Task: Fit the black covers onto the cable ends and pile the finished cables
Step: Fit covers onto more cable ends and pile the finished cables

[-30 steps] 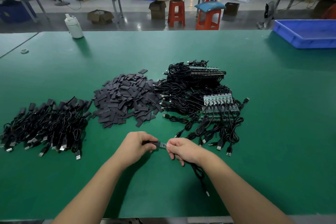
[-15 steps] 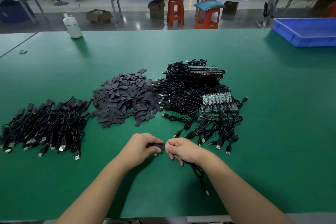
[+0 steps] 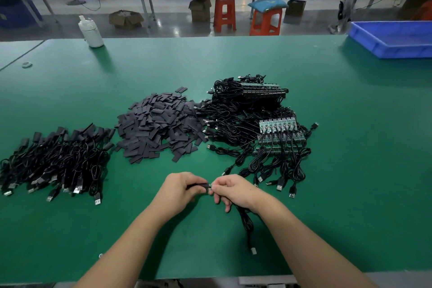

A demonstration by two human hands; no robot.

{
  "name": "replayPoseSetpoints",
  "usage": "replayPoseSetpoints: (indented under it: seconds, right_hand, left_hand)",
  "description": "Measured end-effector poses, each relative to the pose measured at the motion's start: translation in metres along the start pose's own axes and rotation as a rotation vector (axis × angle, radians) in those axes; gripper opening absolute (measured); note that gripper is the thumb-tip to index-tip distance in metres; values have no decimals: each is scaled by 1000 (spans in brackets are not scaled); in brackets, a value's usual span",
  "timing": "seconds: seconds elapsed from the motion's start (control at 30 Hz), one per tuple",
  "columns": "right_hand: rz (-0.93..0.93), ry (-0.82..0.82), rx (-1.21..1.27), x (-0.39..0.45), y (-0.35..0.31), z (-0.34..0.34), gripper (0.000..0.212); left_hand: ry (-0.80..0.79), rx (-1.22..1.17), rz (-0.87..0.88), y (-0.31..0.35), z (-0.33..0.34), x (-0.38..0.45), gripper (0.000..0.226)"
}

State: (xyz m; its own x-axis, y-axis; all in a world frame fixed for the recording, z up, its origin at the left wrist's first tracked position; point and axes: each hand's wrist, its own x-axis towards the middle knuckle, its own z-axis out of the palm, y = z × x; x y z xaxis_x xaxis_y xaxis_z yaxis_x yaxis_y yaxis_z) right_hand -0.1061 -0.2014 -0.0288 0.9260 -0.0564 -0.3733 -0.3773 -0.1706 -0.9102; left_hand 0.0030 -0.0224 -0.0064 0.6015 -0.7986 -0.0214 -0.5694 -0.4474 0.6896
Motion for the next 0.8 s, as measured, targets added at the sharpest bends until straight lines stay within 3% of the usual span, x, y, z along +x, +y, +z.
replayPoseSetpoints:
  seconds: [0.5,0.8]
  right_hand:
    - [-6,24,-112,0,2,2,22]
    - [17,71,6,0,-2,3,24]
  left_hand:
    - [-47,117,114,6,5,5,14]
    - [6,141,78,6,7,10,15]
